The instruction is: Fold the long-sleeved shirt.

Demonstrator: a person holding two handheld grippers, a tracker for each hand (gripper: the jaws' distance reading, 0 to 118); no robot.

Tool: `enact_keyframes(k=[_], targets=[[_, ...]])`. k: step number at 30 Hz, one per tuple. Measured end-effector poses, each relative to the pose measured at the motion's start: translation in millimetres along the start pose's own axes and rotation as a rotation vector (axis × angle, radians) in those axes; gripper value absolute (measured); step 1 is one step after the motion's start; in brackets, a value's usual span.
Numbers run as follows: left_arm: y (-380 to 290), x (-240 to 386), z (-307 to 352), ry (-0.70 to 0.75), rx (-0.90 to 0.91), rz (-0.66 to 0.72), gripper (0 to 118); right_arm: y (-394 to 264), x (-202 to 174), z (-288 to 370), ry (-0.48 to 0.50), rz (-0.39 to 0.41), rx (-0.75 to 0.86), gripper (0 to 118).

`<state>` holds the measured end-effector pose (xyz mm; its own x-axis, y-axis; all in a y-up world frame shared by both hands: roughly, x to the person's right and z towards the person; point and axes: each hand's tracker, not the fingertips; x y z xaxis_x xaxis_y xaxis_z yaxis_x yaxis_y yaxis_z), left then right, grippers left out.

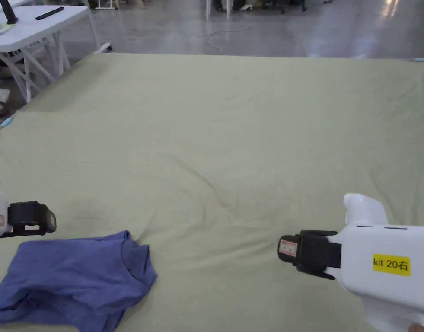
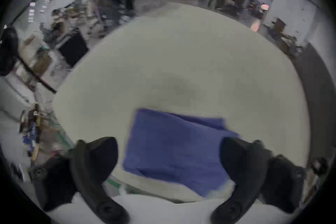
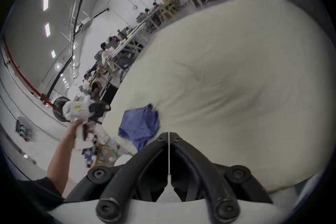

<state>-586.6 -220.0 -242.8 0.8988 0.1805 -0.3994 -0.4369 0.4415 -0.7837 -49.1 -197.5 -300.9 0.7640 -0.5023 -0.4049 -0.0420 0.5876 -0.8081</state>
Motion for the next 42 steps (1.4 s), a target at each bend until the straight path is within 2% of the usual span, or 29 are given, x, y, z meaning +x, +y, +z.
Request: enact_keyframes(k=[1,2,3,5,6,9,12,15,17,21,25,26,28,29,30,31,32,33,35,39,42], targets=[[-5,20,14,-0.088,0.050,-0.049,79,6,4,16,-0.038,0.021,0.046,0],[-7,47,30,-0.124,0.118,-0.106,7,13,8,33,-0.078,0.041,0.103,0],[-11,74,50,-0.078,0.224,-0.158,0,21,11,54,-0.120,0.055,0.160,0],[-17,120,91,-0.062,0.399,-0.211,0,32,10,86,-0.183,0.080,0.268,0],[-23,143,111,-0.099,0.500,-0.207,0,36,7,103,-0.219,0.101,0.331,0],[-53,210,150,-0.147,0.668,-0.197,0,37,-10,145,-0.335,0.180,0.466,0],[-82,265,178,-0.226,0.749,-0.254,0,24,-27,179,-0.378,0.225,0.551,0],[-112,305,204,-0.180,0.828,-0.370,0,8,-37,207,-0.368,0.244,0.585,0],[-135,320,218,-0.152,0.891,-0.411,0,-3,-43,224,-0.359,0.250,0.610,4],[-173,322,240,-0.224,0.903,-0.362,0,-24,-54,255,-0.390,0.283,0.679,4],[-197,321,257,-0.221,0.911,-0.327,0,-37,-61,278,-0.386,0.304,0.708,4],[-200,321,261,-0.222,0.918,-0.326,0,-39,-62,282,-0.385,0.309,0.716,6],[-205,326,263,-0.219,0.931,-0.325,0,-43,-64,287,-0.391,0.330,0.732,23],[-206,327,265,-0.224,0.937,-0.333,1,-44,-64,289,-0.405,0.331,0.753,23],[-208,328,266,-0.218,0.956,-0.342,22,-45,-64,290,-0.405,0.324,0.764,61],[-209,333,266,-0.200,0.957,-0.345,70,-42,-62,289,-0.417,0.310,0.755,109],[-207,337,264,-0.159,0.935,-0.363,118,-48,-61,298,-0.361,0.345,0.806,115],[-210,333,263,-0.146,1.031,-0.338,112,-50,-59,302,-0.370,0.325,0.791,117],[-211,338,262,-0.170,0.970,-0.347,118,-46,-60,302,-0.369,0.314,0.792,118],[-221,340,264,-0.177,0.973,-0.338,118,-46,-57,304,-0.331,0.277,0.745,118],[-219,337,270,-0.155,0.963,-0.357,118,-45,-60,301,-0.395,0.260,0.726,118]])
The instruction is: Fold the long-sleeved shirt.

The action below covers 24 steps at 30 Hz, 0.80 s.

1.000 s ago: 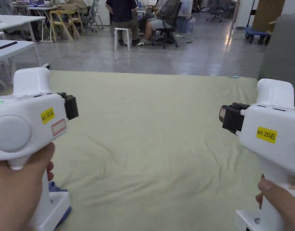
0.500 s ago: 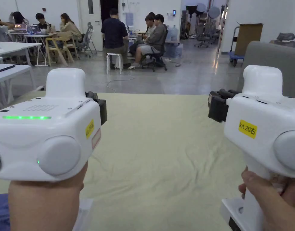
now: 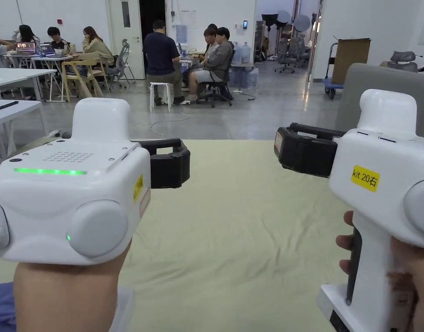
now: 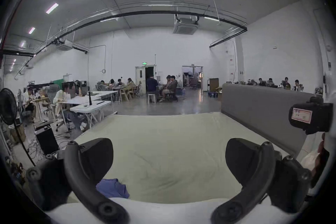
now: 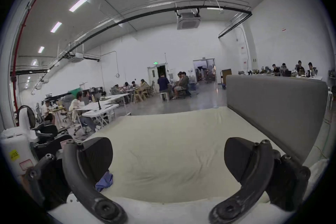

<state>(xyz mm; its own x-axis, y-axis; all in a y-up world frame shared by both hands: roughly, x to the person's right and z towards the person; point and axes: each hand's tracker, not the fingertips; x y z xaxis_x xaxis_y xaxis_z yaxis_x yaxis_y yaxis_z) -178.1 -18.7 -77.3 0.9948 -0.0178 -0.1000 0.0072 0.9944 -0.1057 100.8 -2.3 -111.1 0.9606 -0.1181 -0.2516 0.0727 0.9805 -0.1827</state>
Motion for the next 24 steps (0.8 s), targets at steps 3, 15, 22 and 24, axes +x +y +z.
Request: enact_keyframes(k=[3,15,22,24], targets=[[3,-2,2,-0.007,-0.005,0.004,118,-2,-4,1,-0.045,0.026,0.007,118],[4,-3,7,-0.028,-0.004,0.018,118,1,-8,5,0.044,-0.007,-0.022,118],[6,-1,12,-0.040,-0.001,0.009,118,3,-7,4,0.055,-0.022,-0.028,118],[7,-2,13,-0.045,-0.002,0.018,118,3,-7,4,0.056,-0.026,-0.030,118]])
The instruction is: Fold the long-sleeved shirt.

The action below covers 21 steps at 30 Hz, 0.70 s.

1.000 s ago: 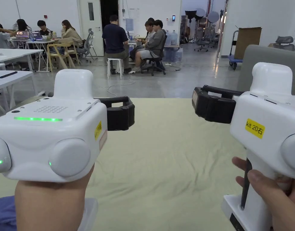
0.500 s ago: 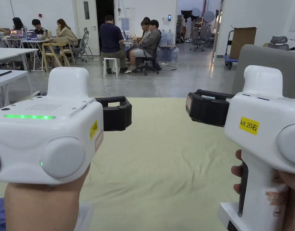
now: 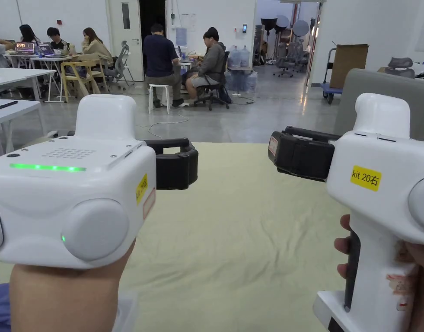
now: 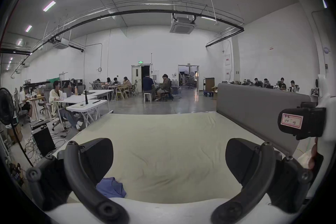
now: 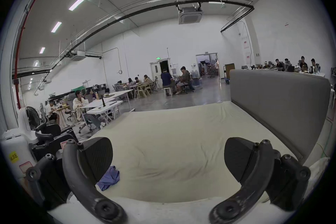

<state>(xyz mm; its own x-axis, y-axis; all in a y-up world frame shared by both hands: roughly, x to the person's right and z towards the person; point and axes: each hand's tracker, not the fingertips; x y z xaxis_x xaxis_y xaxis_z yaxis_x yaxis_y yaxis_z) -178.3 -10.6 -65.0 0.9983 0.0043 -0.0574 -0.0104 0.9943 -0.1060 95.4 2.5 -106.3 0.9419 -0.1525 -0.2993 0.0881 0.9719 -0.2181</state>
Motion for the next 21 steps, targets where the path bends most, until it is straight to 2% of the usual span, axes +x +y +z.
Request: enact_keyframes(k=[7,21], targets=[[1,-5,1,-0.003,-0.004,0.020,118,0,-7,-1,-0.019,0.027,0.006,118],[3,-11,6,0.006,0.002,0.041,118,0,-11,0,-0.031,0.029,-0.007,118]])
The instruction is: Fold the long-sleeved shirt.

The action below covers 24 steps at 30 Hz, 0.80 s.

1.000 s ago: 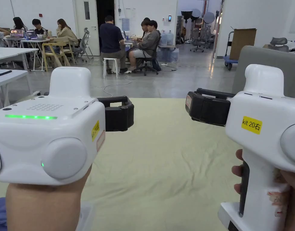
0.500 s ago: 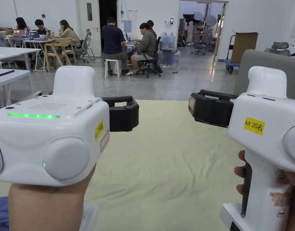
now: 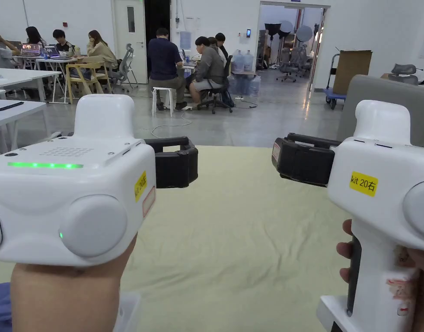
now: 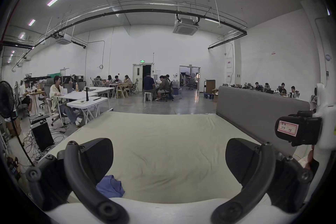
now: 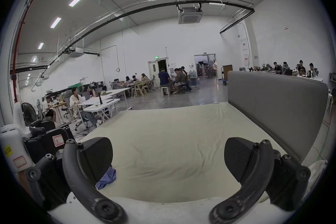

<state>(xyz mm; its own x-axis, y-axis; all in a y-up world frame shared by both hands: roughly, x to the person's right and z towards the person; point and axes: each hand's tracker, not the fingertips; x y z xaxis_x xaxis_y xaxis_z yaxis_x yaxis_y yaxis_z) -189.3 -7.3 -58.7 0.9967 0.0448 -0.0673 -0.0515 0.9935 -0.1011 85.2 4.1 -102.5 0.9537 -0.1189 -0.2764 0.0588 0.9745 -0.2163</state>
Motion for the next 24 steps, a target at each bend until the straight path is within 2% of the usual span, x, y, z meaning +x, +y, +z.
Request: enact_keyframes(k=[24], targets=[[-0.5,2.5,-0.5,-0.014,-0.010,0.007,118,-1.4,1.2,3.2,-0.010,0.003,0.003,118]])
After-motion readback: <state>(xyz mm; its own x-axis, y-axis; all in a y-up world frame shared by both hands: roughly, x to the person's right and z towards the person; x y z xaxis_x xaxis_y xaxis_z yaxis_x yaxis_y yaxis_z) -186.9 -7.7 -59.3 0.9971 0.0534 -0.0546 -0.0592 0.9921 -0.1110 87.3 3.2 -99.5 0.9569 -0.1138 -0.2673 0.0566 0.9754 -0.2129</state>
